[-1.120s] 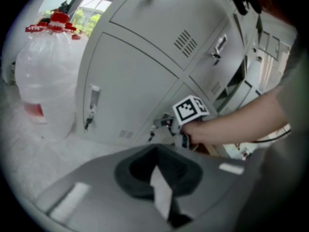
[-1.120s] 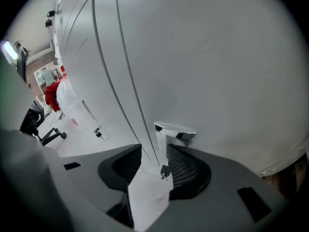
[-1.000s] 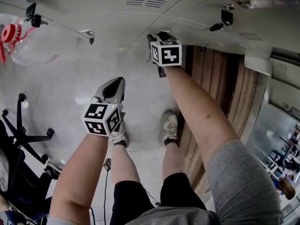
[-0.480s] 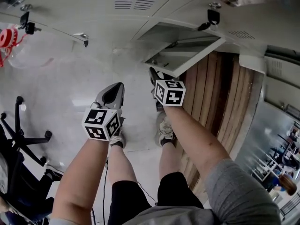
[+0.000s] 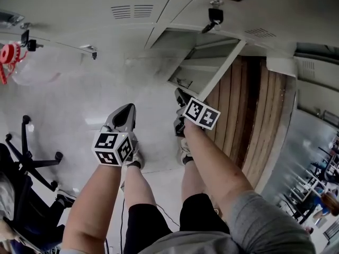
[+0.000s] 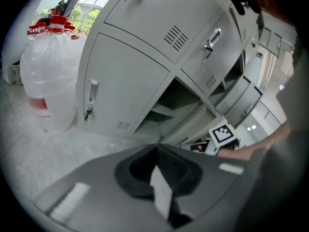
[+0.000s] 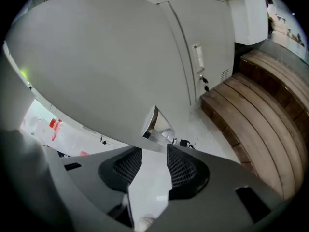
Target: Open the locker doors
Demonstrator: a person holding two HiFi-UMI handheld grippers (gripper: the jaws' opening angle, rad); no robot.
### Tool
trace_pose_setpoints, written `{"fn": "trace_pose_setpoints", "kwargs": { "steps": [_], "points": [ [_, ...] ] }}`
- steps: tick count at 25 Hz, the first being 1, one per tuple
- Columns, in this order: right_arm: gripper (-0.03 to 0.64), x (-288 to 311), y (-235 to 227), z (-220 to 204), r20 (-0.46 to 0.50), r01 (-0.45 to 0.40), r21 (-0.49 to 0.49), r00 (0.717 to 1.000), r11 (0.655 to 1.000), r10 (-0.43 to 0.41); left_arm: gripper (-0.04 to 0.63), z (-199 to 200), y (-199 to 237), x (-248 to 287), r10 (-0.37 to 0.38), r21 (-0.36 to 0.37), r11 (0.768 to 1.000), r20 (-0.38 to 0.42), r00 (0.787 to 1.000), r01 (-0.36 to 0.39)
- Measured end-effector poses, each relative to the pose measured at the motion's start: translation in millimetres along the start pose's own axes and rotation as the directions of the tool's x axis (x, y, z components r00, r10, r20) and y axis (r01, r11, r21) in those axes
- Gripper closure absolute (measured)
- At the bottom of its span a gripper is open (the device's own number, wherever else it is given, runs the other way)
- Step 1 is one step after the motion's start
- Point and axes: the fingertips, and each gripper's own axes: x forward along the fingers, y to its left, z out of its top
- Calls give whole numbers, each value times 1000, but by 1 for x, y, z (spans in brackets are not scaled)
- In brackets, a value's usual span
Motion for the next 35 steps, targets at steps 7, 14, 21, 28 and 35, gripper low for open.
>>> {"fn": "trace_pose_setpoints", "kwargs": {
  "steps": [7,14,21,28,35],
  "points": [
    [528,-51,-90,-2,-61,134,-179,987,975,-147,591,-4,-17,2,-10,13,1000,-16,1000,10],
    [537,-76,-157,26,-40,230,-252,968,940,-248,591,-3,-48,15,-39,52,998,-25,999,41],
    [540,-81,-188,47,-50,244,-324,961,914,-274,591,-8,-63,25,-37,77,996,-40,999,40],
    [540,-85,-183,47,-35,271,-338,953,902,-299,591,-12,-78,32,-44,87,995,-49,998,48],
    [522,-67,-119,-24,-207,62,-282,970,957,-124,591,-11,-74,37,-23,84,996,-45,999,27]
  ]
}}
